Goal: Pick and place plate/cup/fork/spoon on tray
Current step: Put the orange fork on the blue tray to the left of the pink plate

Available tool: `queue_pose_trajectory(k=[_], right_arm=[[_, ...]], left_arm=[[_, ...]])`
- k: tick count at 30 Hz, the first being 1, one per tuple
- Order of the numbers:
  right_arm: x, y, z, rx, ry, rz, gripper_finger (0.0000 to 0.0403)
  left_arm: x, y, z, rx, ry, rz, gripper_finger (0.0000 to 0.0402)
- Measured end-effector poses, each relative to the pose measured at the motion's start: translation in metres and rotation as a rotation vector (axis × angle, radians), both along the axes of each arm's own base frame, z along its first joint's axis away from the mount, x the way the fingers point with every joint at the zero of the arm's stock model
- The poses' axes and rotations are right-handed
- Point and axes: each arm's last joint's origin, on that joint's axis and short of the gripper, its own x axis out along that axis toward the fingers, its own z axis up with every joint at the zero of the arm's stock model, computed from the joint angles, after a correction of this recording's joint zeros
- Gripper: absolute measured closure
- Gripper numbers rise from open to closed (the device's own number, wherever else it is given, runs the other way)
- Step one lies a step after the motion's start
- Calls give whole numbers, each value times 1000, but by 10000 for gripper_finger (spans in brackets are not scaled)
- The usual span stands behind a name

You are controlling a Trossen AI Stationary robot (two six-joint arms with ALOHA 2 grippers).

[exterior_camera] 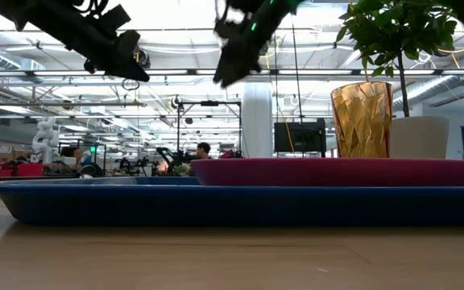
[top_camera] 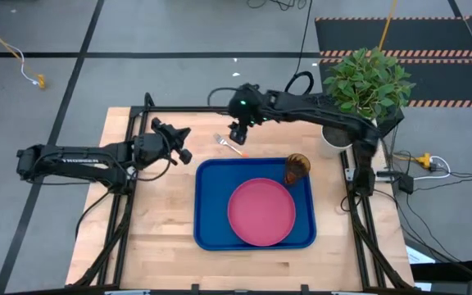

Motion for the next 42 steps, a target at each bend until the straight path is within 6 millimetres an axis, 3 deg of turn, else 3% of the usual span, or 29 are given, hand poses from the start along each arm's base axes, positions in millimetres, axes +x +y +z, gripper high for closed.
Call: queue_pose_trajectory(k=[6,10,15,26,35,42], right_arm=[[24,-30,-54,52,102,-29,210],[33,-36,-88,95,180,-29,211],[39,-37,-116,155,235,-7,211],[44,-34,-145,184,315,2,211],[50,-30,-147,172,285,13,211],[49,-22,-169,177,266,6,211]], left_arm=[[-1,1,-2,-3,23,8,378],[-2,1,-3,-6,41,8,378],[-2,2,-3,-4,40,10,378],[-4,9,-3,-6,45,52,378],[-7,11,-8,-26,87,68,378],[-7,11,-8,-33,81,71,378]])
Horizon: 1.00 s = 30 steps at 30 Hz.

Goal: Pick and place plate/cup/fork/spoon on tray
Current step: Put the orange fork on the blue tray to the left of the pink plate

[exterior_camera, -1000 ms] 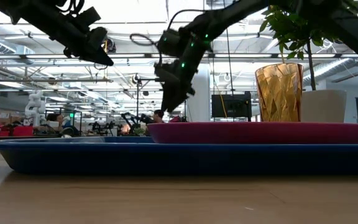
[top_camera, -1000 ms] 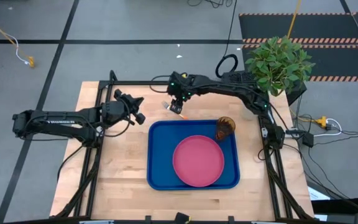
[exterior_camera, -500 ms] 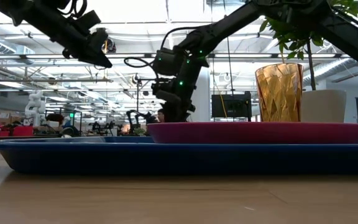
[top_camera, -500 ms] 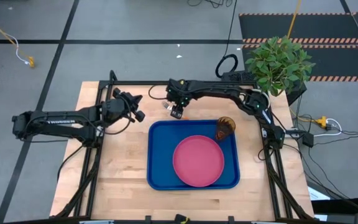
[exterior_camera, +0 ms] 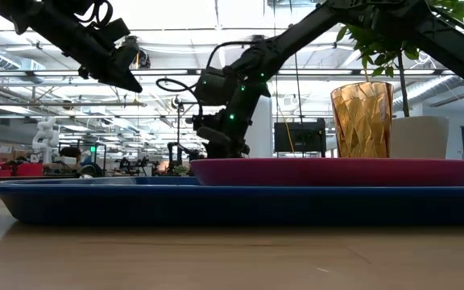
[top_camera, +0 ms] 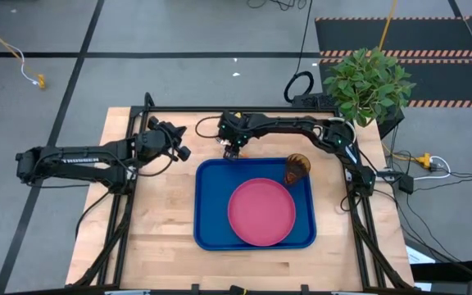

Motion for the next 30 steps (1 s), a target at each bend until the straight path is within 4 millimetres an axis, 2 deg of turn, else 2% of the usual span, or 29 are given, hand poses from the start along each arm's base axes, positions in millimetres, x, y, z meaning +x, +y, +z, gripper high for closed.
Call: queue_pose_trajectory(k=[6,10,17,20,22,26,30], right_arm=[[1,-2,-2,-14,-25,-5,211],[-1,-1,13,-27,-53,0,211],[-16,5,71,-73,-139,17,211],[-26,9,100,-103,-180,40,211],[-34,12,120,-128,-215,55,211],[-57,20,155,-194,-314,84,211],[-82,30,171,-253,-406,100,211]], left_arm=[[0,0,0,-1,-1,0,378],[0,0,0,-1,-1,0,378],[4,-1,-2,21,34,-51,374],[15,2,-7,62,78,-74,353],[26,10,-11,83,102,-112,326],[48,38,-24,3,187,-189,265],[73,58,-22,25,375,-271,236]])
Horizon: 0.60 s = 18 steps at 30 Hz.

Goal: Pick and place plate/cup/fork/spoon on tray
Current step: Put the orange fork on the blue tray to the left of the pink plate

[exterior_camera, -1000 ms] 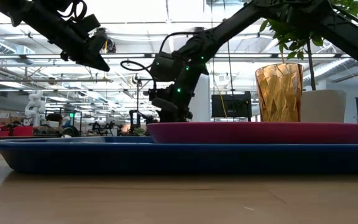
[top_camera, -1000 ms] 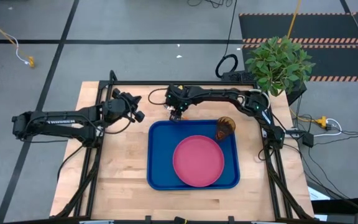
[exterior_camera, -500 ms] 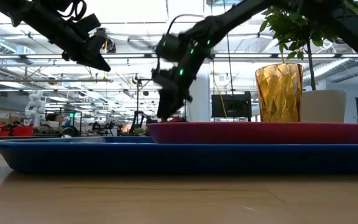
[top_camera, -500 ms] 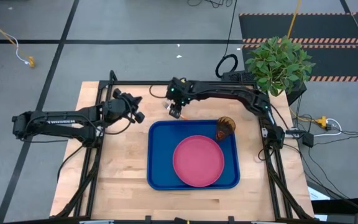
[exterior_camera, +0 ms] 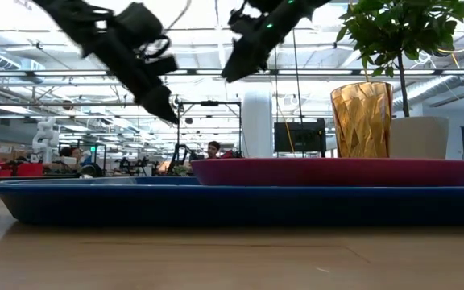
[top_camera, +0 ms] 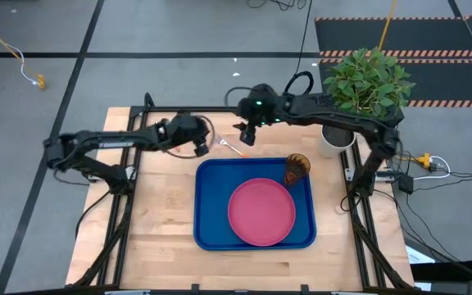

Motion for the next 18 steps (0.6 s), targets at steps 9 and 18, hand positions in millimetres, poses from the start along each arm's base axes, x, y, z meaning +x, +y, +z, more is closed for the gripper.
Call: queue_pose_trajectory(k=[9,18], right_arm=[[-60,10,-4,-72,-216,-48,211],[-93,31,-22,-87,-394,-38,211]], left_arm=[[57,23,17,-35,332,-248,286],[84,47,12,-250,440,-432,282]])
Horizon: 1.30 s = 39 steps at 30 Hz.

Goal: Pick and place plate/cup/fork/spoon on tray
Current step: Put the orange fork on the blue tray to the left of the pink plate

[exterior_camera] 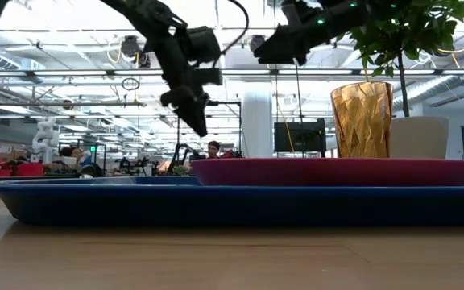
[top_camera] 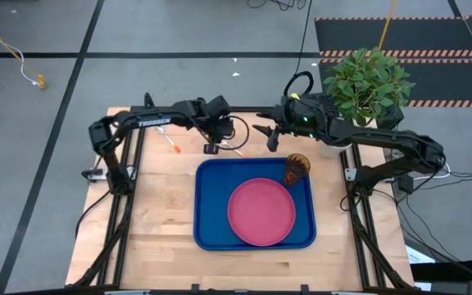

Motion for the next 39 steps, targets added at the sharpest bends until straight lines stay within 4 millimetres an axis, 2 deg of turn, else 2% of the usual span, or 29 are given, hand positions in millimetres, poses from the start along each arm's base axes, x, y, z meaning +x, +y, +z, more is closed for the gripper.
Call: queue_pose_trajectory(k=[6,10,16,22,31,36,39], right_arm=[[-18,14,-15,-47,-121,25,211],[-32,20,-6,-46,-180,75,211],[-43,27,-12,-35,-180,105,211],[-47,29,-16,-17,-175,99,211],[-47,29,-17,-8,-169,97,211],[-47,29,-17,-7,-169,97,211],[-47,29,-17,-6,-168,97,211]], left_arm=[[9,6,-19,-12,147,-102,239],[18,8,-23,8,139,-127,234],[32,10,-37,3,168,-170,242],[39,12,-56,-12,209,-196,259],[40,12,-56,-39,176,-219,261],[44,15,-69,-44,183,-219,261],[45,16,-70,-40,175,-212,261]])
